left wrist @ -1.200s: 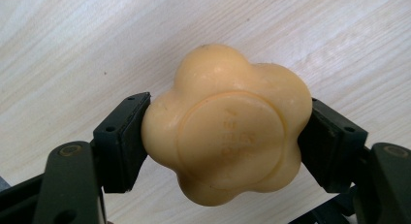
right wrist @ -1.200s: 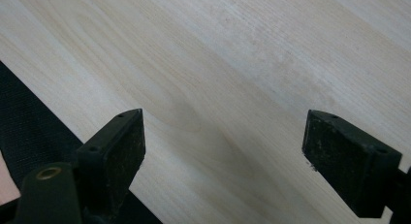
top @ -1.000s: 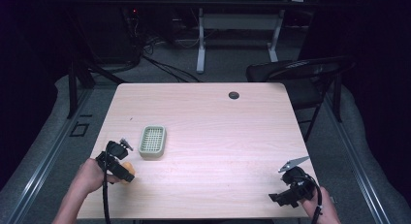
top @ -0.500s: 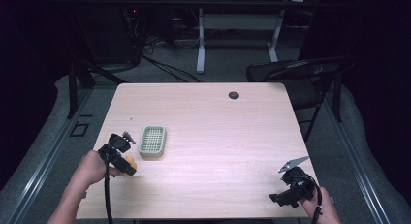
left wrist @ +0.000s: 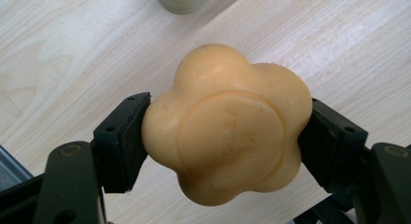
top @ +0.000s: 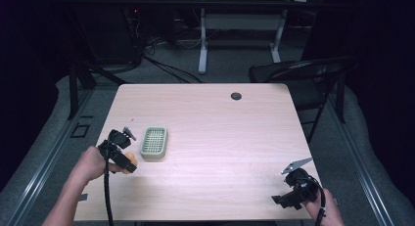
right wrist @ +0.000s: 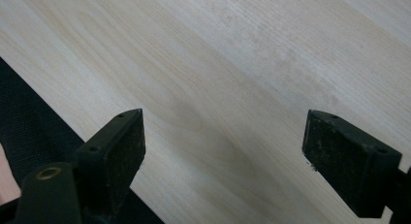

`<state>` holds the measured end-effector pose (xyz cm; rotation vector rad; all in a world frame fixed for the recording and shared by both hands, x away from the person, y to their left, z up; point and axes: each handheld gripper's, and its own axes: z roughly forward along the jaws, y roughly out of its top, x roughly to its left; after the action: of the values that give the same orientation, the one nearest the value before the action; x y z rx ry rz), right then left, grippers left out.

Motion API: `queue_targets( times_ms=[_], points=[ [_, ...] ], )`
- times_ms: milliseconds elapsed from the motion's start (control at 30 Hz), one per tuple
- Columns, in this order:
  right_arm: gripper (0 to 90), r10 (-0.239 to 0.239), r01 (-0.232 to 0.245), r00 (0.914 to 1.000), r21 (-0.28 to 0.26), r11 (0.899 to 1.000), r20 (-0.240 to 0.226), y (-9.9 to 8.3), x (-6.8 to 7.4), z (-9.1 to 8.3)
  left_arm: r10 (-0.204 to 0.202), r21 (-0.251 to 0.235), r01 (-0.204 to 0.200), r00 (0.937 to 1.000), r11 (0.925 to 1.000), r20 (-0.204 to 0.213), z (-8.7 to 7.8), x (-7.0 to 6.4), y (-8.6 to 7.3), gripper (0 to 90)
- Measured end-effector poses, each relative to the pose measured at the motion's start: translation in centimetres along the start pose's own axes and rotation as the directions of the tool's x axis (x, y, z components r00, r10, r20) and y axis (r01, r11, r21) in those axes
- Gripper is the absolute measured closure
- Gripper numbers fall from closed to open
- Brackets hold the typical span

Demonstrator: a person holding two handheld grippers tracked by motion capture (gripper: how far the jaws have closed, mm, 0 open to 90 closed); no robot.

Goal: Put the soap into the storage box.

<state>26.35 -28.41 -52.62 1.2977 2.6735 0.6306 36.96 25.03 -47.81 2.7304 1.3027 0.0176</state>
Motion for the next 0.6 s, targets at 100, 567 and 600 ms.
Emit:
queue_targets(
  times_ms=[100,567,600],
  points=[
    [15.3,-0.004,0.004,1.0000,0.004,1.000,0.001,0.0,0.0,0.0,0.003,-0.004,-0.003,1.0000,1.0000,-0.002,-0.3,0.1,0.3,26.8],
    [15.3,-0.007,0.007,1.0000,0.013,1.000,0.002,0.0,0.0,0.0,0.019,-0.002,-0.019,0.9998,0.9998,-0.008,-1.1,0.4,2.1,26.8],
    [15.3,-0.011,0.011,0.9999,0.017,1.000,0.006,0.0,0.0,0.0,0.021,-0.003,-0.021,0.9998,0.9998,-0.005,-1.1,0.5,2.3,26.8]
  ],
)
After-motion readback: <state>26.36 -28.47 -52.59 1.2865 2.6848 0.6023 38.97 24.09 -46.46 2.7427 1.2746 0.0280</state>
